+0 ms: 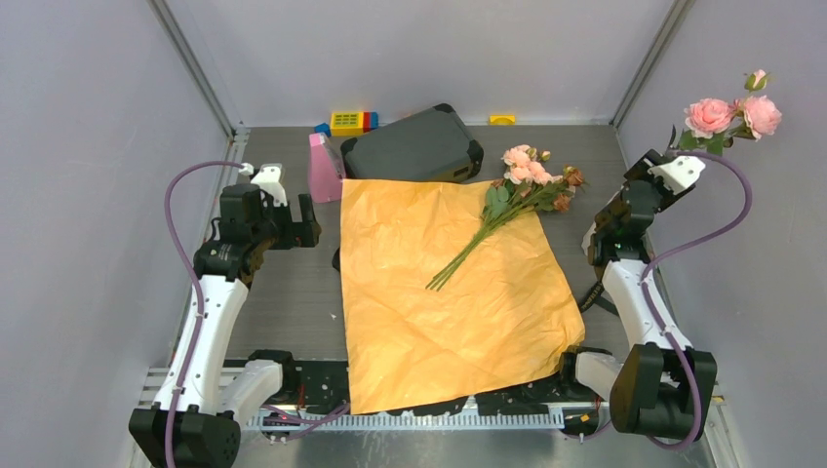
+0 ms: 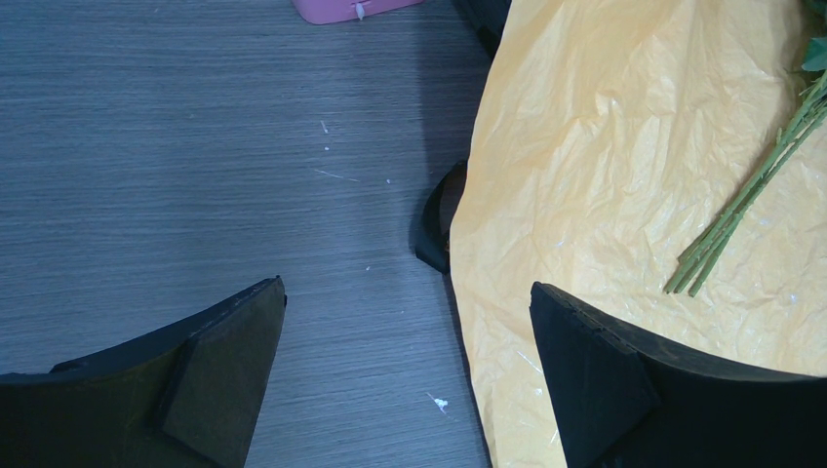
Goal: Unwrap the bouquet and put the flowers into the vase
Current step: Insert the fake flower into the vase.
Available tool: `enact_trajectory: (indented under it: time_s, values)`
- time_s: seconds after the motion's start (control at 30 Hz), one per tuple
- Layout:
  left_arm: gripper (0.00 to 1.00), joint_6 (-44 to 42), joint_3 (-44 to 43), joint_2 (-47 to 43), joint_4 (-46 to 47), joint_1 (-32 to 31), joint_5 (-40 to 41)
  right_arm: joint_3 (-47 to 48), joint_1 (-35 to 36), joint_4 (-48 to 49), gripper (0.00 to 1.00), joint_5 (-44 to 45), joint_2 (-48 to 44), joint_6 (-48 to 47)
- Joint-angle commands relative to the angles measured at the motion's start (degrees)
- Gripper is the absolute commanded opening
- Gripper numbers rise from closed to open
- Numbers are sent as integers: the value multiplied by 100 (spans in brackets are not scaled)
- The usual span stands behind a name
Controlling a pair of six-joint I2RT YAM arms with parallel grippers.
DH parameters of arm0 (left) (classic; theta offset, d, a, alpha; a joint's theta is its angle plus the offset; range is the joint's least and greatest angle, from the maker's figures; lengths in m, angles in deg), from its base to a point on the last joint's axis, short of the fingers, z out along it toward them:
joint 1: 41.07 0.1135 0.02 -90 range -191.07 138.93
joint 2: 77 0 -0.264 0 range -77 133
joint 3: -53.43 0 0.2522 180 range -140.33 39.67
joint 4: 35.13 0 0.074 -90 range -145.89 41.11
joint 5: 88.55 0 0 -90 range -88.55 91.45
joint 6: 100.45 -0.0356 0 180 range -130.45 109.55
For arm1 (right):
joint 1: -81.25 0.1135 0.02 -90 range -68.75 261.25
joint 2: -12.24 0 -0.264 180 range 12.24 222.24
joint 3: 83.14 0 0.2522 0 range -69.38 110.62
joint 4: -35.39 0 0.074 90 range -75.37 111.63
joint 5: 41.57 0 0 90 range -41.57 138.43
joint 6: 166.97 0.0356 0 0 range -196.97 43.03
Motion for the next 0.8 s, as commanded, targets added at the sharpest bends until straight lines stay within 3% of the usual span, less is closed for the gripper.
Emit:
enact_trajectory:
  time_s: [0.0,0.23,0.47,0.77]
  values:
    - [100,-60,3,-54,94,-20,-67,9,-32,58,58,44,-251,332]
    - [100,-60,4,-57,95,-25,-64,84,-32,-610,78,-282,-716,791]
    - [100,-34,14,-31,75,-20,5,479,-23,-2077,81,-830,-1205,1680]
    - [99,-25,28,-46,71,-21,49,1084,166,-3856,84,-1436,-1619,1986]
